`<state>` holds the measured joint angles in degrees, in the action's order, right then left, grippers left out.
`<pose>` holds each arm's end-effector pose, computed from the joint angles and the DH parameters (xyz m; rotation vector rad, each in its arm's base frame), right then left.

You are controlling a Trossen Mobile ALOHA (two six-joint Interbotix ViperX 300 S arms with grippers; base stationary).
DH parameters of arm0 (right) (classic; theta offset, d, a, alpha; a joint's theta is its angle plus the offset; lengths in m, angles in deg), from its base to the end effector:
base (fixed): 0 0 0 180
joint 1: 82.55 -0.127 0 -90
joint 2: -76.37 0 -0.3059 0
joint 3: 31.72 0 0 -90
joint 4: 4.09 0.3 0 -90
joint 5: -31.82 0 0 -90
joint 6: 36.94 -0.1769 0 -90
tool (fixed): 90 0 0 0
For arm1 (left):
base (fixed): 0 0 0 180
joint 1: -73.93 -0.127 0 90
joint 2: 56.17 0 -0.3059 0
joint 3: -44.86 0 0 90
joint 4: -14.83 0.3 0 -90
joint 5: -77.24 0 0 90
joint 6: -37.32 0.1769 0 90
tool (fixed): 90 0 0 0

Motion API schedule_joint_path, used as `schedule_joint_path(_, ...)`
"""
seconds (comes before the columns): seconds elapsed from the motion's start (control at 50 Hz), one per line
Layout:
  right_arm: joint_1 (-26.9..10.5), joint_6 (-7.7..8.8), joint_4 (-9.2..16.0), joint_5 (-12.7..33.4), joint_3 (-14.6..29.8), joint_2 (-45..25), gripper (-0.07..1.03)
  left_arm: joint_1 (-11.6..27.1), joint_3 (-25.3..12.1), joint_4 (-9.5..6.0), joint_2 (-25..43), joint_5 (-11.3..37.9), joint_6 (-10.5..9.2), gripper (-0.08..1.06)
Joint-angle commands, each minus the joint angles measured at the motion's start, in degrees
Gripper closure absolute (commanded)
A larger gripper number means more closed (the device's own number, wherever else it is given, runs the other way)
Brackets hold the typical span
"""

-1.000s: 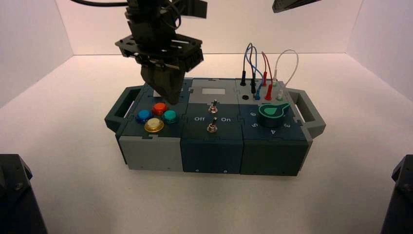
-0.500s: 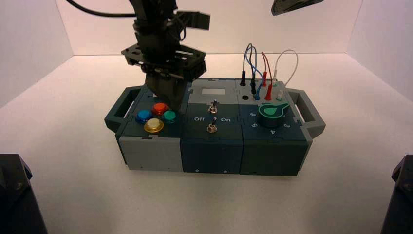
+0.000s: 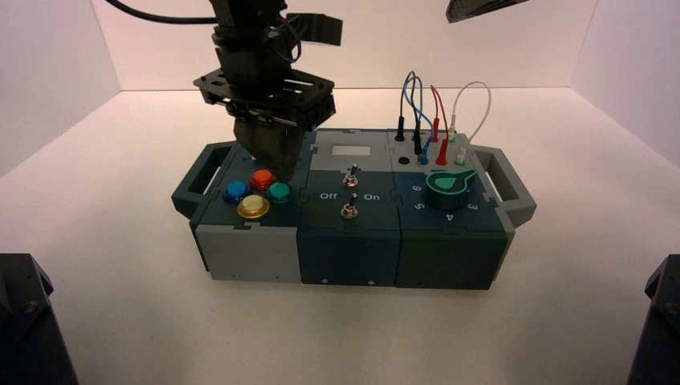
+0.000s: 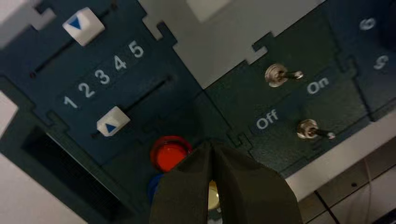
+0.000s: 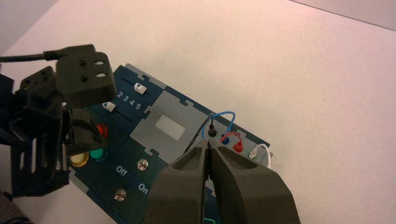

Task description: Push the green button with the left gripper.

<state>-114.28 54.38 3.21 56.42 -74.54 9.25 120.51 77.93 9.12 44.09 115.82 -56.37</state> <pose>0.2412 0.1601 0.1830 -0.1090 0.7863 0.5391 0.1968 -0.2240 0.0474 0.4247 1.4037 -0.6152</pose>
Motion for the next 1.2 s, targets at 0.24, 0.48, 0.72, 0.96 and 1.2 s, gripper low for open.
schedule_joint_path(0.24, -0.2, 0.26, -0.1, -0.2, 1.9, 0.5, 0.99, 1.5, -1.3, -0.26, -2.9, 1.6, -0.97, 1.01)
schedule_joint_path(0.48, -0.3, 0.26, -0.3, -0.2, 2.1, 0.3, 0.99, 1.6, -0.4, -0.18, -2.1, 2.5, -1.05, 1.01)
schedule_joint_path(0.72, -0.2, 0.26, -0.3, -0.2, 2.1, -0.2, 0.99, 1.6, 1.1, -0.09, -1.7, 2.8, -1.05, 1.01)
schedule_joint_path(0.96, -0.2, 0.26, -0.3, -0.2, 2.0, -0.4, 0.99, 1.6, 1.3, -0.09, 1.4, 2.6, -0.88, 1.01)
schedule_joint_path(1.2, -0.3, 0.18, -0.3, -0.1, 1.8, -0.4, 0.99, 1.6, 1.0, 0.00, 3.1, 2.3, -0.79, 1.01)
